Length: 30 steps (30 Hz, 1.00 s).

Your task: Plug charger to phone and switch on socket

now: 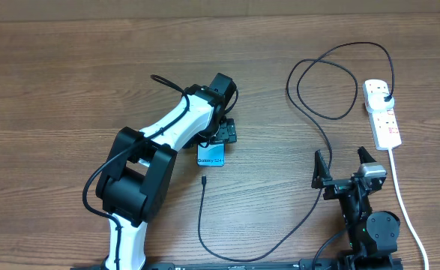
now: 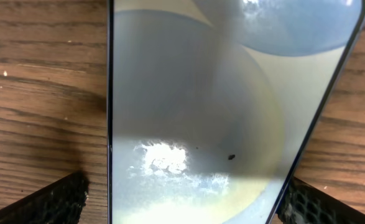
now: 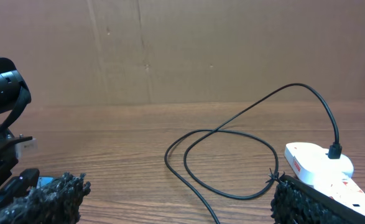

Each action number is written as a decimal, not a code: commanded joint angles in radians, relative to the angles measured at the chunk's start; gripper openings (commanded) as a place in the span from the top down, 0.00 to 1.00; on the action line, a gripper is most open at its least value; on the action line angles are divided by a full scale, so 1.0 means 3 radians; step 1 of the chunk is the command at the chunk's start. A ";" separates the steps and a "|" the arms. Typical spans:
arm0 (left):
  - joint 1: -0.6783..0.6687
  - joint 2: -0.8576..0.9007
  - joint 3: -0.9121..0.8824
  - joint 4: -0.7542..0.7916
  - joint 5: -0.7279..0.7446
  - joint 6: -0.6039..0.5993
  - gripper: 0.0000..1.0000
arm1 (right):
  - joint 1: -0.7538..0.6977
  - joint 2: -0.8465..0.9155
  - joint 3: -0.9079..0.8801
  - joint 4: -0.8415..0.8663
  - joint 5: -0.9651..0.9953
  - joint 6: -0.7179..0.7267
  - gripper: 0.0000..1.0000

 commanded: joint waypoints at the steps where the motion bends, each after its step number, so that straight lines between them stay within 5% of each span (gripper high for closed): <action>1: 0.0010 0.0474 -0.0309 0.0045 0.0238 0.0191 0.00 | 0.0019 -0.0029 -0.0036 0.0018 -0.0003 -0.0025 0.00; 9: 0.0006 0.0474 -0.0309 0.0079 0.0239 0.0191 0.10 | 0.0019 -0.0029 -0.0036 0.0018 -0.0001 -0.0025 0.00; 30: 0.0005 0.0474 -0.0309 0.0144 0.0239 0.0266 0.07 | 0.0019 -0.0029 -0.0036 0.0018 -0.0003 -0.0025 0.00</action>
